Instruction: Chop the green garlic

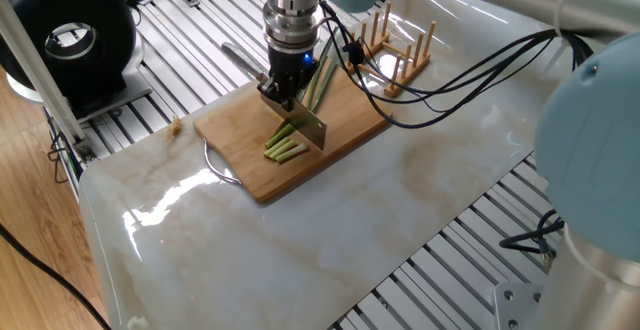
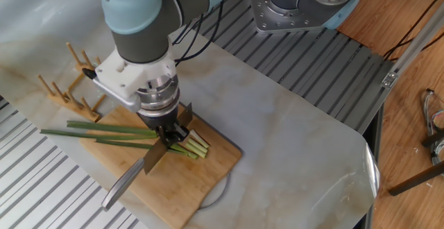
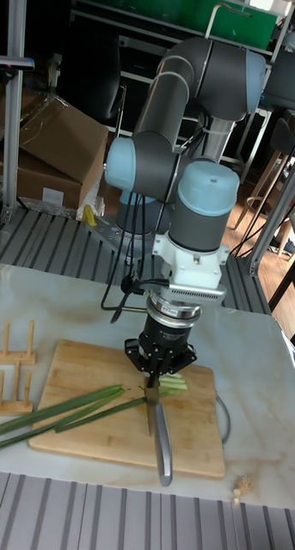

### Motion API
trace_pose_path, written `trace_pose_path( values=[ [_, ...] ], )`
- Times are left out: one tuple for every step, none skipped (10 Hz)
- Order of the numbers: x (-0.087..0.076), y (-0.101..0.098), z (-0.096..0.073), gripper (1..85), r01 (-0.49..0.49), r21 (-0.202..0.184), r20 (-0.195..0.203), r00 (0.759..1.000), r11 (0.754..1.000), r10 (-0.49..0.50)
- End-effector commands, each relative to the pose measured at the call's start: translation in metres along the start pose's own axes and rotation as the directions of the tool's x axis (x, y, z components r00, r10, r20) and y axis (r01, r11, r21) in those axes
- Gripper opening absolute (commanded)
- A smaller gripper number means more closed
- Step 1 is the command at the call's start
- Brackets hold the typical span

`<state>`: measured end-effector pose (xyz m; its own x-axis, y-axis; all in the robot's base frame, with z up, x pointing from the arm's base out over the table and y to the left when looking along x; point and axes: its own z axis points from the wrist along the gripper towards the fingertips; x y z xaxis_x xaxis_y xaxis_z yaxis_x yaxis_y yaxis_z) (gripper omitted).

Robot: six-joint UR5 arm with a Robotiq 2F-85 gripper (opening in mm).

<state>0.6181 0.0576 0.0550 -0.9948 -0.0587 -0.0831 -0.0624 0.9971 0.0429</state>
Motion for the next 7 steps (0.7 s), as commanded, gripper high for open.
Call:
trace_pose_path(
  values=[
    [-0.015,0.002,0.016,1.3,0.007,-0.006,0.031,0.999,1.0,-0.007],
    [-0.019,0.002,0.012,1.3,0.012,-0.006,0.028,1.0,1.0,-0.012],
    [-0.021,0.0,0.007,1.3,0.023,0.0,0.023,0.999,1.0,-0.023],
    [-0.023,-0.004,0.006,1.3,0.038,0.012,0.028,0.999,0.999,-0.038],
    [-0.019,-0.008,0.005,1.3,0.051,0.024,0.012,0.999,0.998,-0.051],
    [-0.015,-0.011,0.004,1.3,0.067,0.024,-0.001,0.998,0.997,-0.067],
    [-0.013,-0.013,0.002,1.3,0.075,0.021,-0.002,0.997,0.997,-0.075]
  ],
)
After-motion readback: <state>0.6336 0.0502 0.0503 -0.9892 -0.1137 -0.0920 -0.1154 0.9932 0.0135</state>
